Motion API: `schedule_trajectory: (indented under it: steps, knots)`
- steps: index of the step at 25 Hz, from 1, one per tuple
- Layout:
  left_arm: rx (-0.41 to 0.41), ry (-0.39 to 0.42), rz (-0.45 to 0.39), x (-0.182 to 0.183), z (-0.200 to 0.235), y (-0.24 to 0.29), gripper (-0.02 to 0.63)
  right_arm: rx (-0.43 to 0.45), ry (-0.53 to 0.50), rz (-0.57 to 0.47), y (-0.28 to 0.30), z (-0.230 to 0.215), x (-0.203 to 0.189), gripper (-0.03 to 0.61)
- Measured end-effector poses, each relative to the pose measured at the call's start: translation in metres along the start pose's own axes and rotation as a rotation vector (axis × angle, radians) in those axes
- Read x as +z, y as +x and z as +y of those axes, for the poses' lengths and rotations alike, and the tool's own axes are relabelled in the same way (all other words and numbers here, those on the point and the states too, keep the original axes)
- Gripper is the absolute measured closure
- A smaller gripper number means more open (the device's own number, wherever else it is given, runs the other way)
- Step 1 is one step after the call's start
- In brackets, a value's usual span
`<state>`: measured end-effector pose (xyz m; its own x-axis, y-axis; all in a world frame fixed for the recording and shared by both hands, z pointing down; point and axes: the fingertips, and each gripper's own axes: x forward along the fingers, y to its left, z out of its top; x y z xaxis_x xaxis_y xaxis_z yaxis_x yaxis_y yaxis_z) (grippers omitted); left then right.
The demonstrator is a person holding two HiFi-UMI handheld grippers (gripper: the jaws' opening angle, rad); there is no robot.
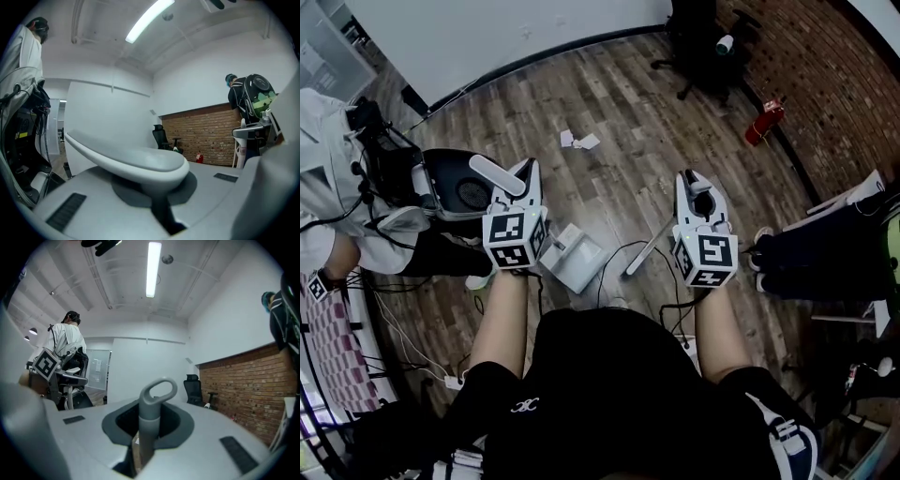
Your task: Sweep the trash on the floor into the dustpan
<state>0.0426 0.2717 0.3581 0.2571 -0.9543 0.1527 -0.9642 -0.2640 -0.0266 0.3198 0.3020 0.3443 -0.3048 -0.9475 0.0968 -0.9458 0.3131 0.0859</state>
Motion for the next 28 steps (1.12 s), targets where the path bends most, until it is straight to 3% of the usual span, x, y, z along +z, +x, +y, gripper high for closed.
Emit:
schedule_trajectory:
  steps: [7, 13, 22, 28]
  knots:
    - [0.063, 0.024, 0.011, 0.003, 0.008, 0.023, 0.62, 0.048, 0.03, 0.02, 0.02, -0.017, -0.01, 0.52]
    - [0.117, 0.005, -0.016, 0.005, 0.054, 0.056, 0.62, 0.072, 0.032, 0.025, 0.072, -0.012, -0.006, 0.52]
    - [0.087, -0.071, -0.004, 0.001, 0.124, 0.158, 0.62, 0.025, -0.002, 0.094, 0.188, -0.013, 0.009, 0.52]
    - [0.031, -0.066, 0.0, -0.003, 0.169, 0.212, 0.62, -0.068, -0.026, 0.107, 0.25, -0.01, 0.021, 0.52]
